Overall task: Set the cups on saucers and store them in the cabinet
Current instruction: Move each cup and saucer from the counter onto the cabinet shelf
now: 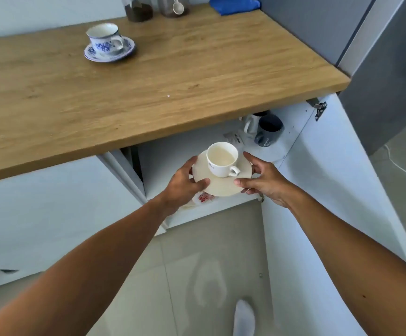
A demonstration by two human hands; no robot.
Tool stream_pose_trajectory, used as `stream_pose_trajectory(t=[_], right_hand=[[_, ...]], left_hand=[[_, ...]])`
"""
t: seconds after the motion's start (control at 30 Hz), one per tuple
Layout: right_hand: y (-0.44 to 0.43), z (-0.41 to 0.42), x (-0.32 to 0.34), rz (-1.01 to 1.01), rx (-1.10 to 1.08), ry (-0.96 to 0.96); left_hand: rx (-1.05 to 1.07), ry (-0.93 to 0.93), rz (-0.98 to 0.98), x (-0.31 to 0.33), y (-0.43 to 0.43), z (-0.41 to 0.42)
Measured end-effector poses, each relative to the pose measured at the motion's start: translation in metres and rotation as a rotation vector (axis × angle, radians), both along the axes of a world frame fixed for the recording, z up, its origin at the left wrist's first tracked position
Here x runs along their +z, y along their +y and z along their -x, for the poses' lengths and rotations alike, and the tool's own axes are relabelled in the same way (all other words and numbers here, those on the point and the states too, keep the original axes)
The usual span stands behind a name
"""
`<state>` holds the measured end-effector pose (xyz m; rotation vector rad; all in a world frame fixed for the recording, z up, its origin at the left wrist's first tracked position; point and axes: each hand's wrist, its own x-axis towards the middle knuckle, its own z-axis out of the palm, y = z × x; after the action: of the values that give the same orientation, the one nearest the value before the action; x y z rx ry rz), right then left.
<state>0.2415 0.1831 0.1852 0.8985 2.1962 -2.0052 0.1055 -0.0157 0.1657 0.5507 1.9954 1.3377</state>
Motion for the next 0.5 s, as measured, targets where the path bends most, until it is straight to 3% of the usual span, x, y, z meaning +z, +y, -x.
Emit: stream_pose_trajectory(t=[0.2,0.5], right_hand=[[0.049,0.064,-0.081,-0.041,0.036,0.064],[0.100,0.140,-0.155,-0.117,0.098,0.160]], left_hand=[[0.023,0.096,-0.047,-0.081,0.048,0.056],[-0.010,0.083,-0.144,-0.155,0.097,0.138]])
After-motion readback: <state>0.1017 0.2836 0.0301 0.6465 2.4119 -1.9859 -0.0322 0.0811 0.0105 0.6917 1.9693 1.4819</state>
